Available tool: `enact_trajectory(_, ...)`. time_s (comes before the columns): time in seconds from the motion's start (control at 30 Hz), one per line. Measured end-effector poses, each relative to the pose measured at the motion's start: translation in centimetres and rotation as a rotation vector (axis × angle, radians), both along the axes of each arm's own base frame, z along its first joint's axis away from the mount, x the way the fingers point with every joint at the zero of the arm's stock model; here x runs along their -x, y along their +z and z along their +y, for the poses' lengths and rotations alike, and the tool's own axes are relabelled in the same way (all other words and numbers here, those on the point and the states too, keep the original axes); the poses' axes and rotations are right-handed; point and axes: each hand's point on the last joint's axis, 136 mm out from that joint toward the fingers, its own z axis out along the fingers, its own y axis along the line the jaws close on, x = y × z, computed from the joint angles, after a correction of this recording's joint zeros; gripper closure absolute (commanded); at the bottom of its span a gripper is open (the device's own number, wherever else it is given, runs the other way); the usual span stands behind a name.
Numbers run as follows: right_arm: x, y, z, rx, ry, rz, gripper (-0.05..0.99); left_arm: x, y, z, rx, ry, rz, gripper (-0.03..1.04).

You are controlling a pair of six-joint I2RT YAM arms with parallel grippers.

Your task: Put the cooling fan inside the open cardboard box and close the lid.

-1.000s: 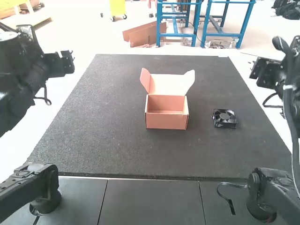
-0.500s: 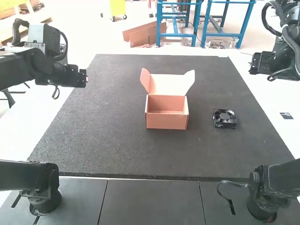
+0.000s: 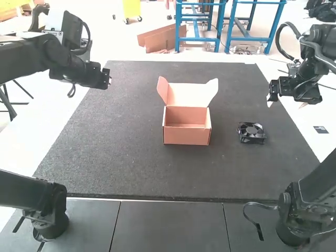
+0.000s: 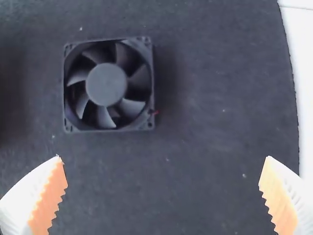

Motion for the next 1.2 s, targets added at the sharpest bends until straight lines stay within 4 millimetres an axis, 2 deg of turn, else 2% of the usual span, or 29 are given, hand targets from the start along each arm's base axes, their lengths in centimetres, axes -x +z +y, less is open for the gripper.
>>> enact_trajectory(0.17, -0.7, -2.1, -0.1, -0.015, -0.024, 0.039, 0.03, 0.2, 0.0, -2.4, 0.013, -0.070, -0.001, 0.04)
enact_trajectory(0.27, -1.1, -4.2, -0.2, -0.020, -0.032, 0.060, 0.03, 0.1, 0.2, -3.1, 0.022, -0.088, -0.011, 0.04)
enact_trajectory(0.6, -2.9, -10.6, -1.7, 0.010, -0.061, 0.130, 0.04, 0.1, 0.2, -3.0, 0.036, -0.080, -0.010, 0.04)
enact_trajectory(0.8, -2.8, -13.6, -2.2, 0.030, -0.064, 0.199, 0.04, -0.1, 0.2, -1.8, 0.037, -0.046, -0.014, 0.04)
enact_trajectory(0.97, -3.2, -14.5, -2.5, 0.039, -0.067, 0.215, 0.04, -0.3, 0.3, -1.2, 0.037, -0.027, -0.019, 0.04)
enact_trajectory(1.2, -4.8, -13.4, -2.8, 0.046, -0.069, 0.173, 0.04, -0.2, 0.2, -0.6, 0.036, -0.012, -0.015, 0.04)
